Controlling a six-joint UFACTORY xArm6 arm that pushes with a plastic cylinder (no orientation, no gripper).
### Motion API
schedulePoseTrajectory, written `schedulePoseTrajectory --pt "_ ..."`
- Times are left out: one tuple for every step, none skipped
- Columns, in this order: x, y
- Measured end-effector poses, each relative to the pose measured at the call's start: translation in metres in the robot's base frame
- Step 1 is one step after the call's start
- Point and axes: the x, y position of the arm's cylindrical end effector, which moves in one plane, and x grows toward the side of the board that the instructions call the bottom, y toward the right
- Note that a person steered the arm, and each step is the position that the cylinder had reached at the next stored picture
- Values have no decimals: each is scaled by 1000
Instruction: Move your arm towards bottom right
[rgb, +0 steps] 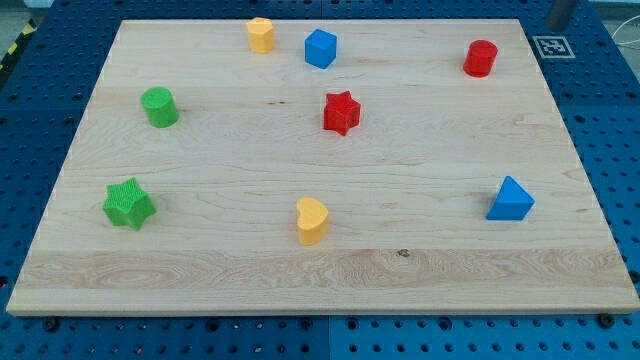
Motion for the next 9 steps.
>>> schedulePoseTrajectory --pt "20 1" --pt "35 0" --pt "59 0" --pt "93 1" --pt "114 -8" --pt "139 -31" --pt "157 -60" --pt "179 -57" --pt "182 -56"
